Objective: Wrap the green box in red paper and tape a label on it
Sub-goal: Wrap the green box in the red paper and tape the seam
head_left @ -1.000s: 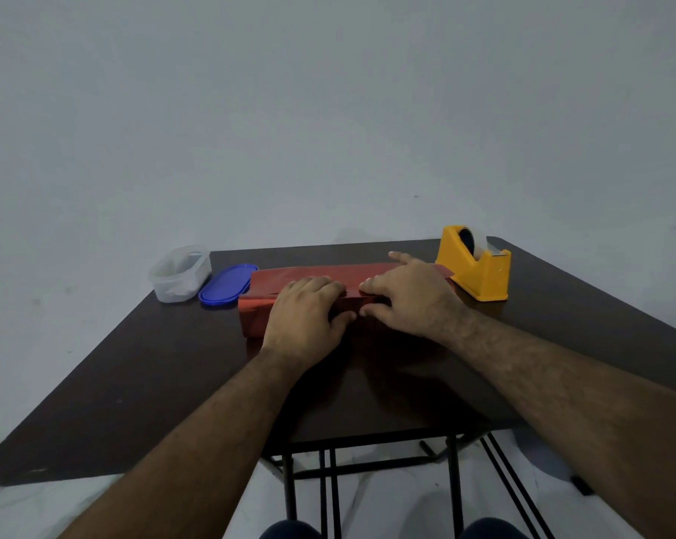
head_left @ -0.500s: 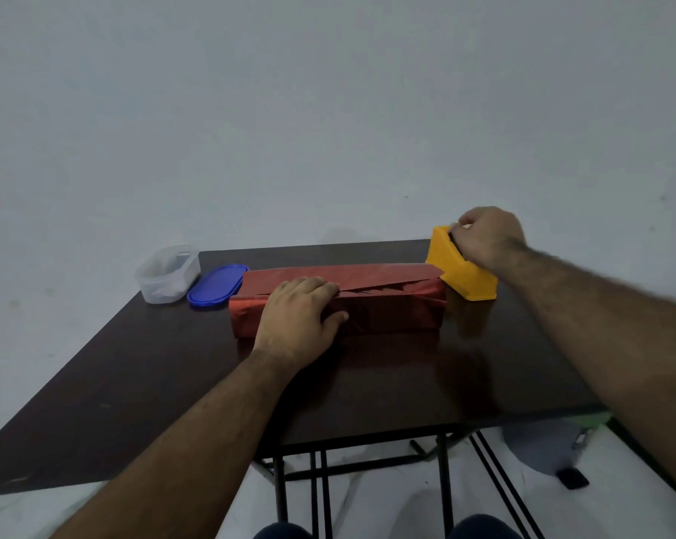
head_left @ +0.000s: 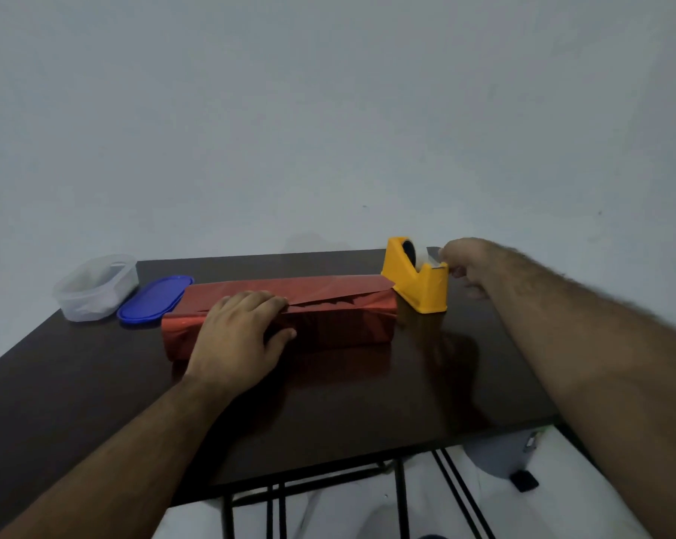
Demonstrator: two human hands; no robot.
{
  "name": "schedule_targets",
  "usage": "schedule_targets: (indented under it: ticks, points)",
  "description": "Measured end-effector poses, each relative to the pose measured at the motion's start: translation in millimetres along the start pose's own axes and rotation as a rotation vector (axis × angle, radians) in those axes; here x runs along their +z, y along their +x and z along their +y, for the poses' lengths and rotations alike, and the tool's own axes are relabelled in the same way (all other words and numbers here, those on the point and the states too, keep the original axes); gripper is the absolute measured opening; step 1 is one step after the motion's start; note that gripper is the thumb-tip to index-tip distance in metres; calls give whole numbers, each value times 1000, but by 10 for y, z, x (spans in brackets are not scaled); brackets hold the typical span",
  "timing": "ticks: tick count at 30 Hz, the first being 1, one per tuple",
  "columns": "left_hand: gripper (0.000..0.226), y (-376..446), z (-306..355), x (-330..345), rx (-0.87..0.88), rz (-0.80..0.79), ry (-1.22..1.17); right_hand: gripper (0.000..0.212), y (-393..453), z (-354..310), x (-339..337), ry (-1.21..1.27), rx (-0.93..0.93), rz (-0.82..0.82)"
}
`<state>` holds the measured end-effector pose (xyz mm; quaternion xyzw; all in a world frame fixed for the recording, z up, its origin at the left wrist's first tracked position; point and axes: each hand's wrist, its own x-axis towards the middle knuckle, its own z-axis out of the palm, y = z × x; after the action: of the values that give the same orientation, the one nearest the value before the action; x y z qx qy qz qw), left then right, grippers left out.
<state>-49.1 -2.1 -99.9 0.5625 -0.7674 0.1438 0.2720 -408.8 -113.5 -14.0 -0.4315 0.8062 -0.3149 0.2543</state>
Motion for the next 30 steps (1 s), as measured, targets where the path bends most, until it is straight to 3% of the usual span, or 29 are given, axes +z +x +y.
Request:
schedule_targets:
  ticks: [6,9,13,15,19,24,30]
  points:
    - [55,24,37,-9,-4,-7,-2,25,166,-63,-40,175,161,-89]
    - [55,32,46,-21,-5,-1,0,12,181,-127,-17,133,174,-178]
    - [54,32,55,-26,5,-2,3,5,193,-195,18,223,163,-182]
    - [54,28,58,-35,7,-3,6,11,180,-222,28,285,166,-193]
    - [54,25,70,-47,9,3,10,44,225,-233,33,398,180,-218]
    - [54,28,82,-48,11,-3,14,45,32,-107,6,692,170,-254]
    - [52,19,68,-29,17,13,30,10,-4,84,79,951,155,-248]
